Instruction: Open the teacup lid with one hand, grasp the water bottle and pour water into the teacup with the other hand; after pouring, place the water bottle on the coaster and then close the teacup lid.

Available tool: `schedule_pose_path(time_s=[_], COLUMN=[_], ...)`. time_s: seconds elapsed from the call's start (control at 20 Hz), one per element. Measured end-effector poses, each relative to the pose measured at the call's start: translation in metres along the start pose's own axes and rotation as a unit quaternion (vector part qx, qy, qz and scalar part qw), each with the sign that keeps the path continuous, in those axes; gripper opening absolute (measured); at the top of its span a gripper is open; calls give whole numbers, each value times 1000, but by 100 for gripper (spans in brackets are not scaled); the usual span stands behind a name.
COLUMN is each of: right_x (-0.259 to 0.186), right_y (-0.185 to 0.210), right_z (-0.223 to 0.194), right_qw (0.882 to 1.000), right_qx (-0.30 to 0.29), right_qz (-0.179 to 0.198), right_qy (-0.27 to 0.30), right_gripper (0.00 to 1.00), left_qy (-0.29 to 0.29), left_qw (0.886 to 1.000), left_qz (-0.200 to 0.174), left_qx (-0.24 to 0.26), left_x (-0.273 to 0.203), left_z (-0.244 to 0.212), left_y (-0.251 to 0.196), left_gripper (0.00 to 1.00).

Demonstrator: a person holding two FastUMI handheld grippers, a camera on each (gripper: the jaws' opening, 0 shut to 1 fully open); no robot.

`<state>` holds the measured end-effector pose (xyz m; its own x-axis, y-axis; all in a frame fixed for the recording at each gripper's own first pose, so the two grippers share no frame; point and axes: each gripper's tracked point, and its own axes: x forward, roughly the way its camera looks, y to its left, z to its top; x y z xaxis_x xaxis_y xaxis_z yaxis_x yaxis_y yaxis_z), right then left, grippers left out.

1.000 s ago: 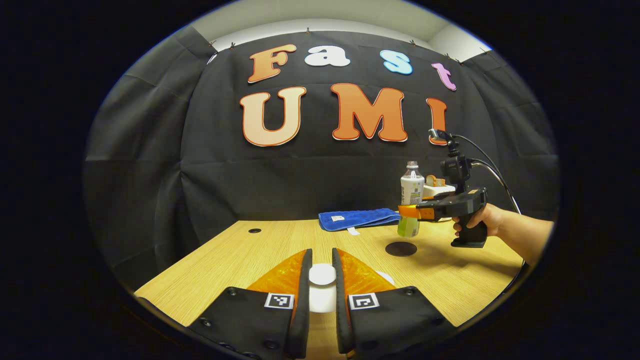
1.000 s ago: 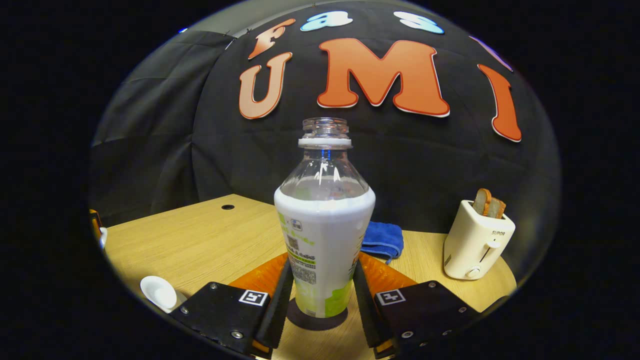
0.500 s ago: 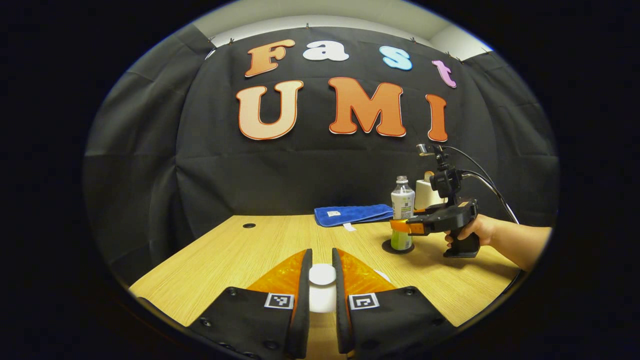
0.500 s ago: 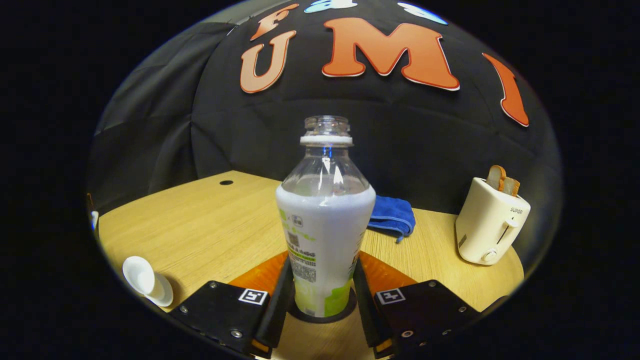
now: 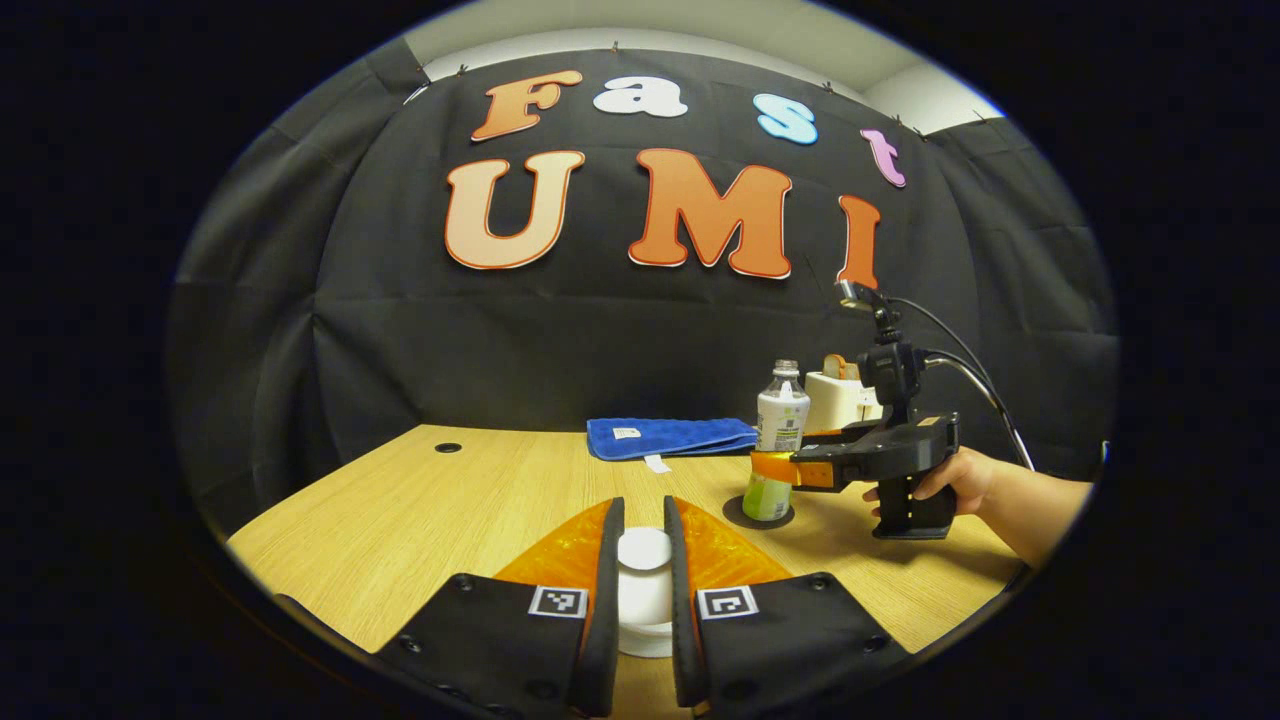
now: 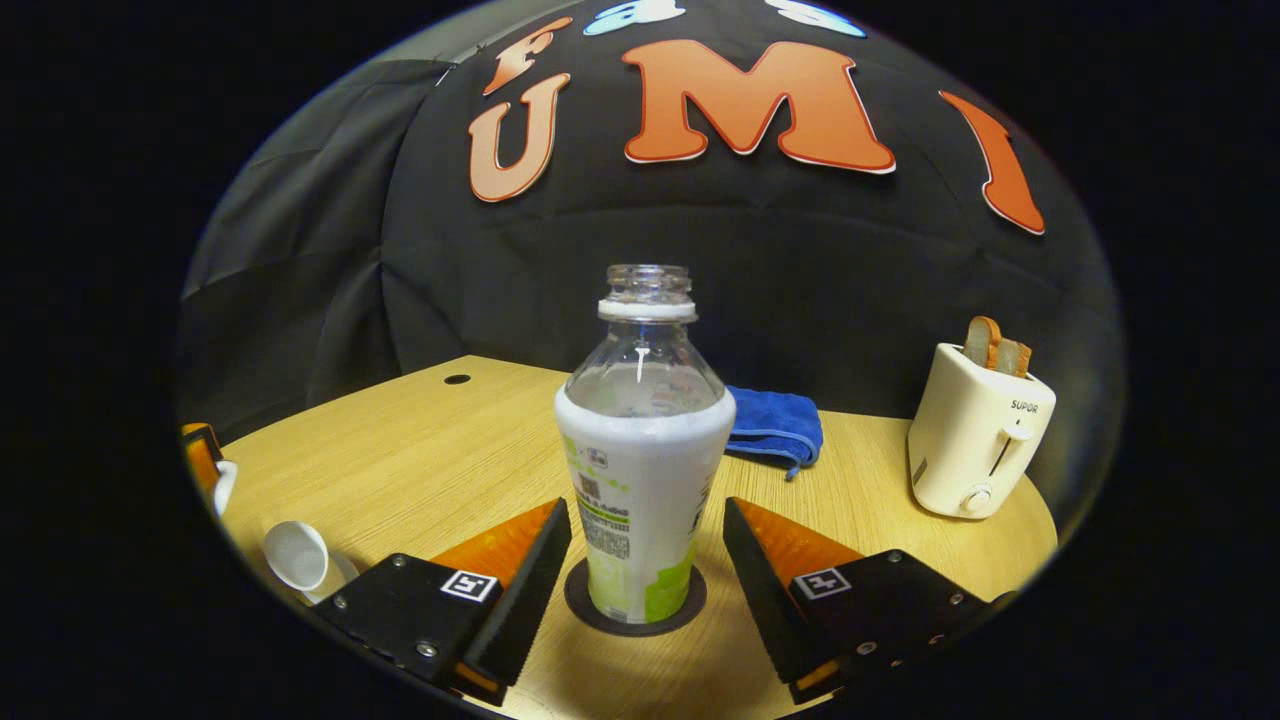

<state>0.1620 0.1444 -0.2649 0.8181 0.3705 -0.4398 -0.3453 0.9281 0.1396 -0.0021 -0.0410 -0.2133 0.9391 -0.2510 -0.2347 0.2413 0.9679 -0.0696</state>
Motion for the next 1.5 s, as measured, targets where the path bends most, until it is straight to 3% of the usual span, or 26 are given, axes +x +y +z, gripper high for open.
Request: schedule_pose_path(time_s=[0.15,0.6,0.85,1.0,1.05,1.1,1.15,1.2,1.4,1.5], right_x=[-22,-89,-119,-134,-139,-143,-148,-154,-178,-193], right_y=[0,5,8,4,3,0,-2,-5,-13,-16], right_z=[7,24,30,30,30,31,33,35,53,61], right_qw=[1000,998,996,996,996,995,995,994,990,986], right_qx=[-2,-29,-29,-30,-29,-28,-28,-27,-35,-42], right_qz=[10,23,25,18,15,10,5,-1,-30,-46], right_qy=[-10,-59,-79,-86,-88,-91,-97,-102,-135,-153], right_gripper=[98,98,97,97,97,97,97,97,97,97], left_qy=[23,71,88,79,71,61,51,42,9,-15], left_qw=[1000,996,995,995,996,997,997,998,998,997], left_qz=[-4,11,16,19,20,22,24,27,47,54], left_qx=[2,45,45,52,52,51,50,49,48,44], left_x=[11,30,29,27,27,23,22,20,9,3], left_z=[-18,-55,-66,-61,-56,-49,-39,-31,11,34], left_y=[-7,-15,-14,-14,-14,-15,-15,-16,-20,-25], left_gripper=[26,26,24,31,37,54,60,76,97,98])
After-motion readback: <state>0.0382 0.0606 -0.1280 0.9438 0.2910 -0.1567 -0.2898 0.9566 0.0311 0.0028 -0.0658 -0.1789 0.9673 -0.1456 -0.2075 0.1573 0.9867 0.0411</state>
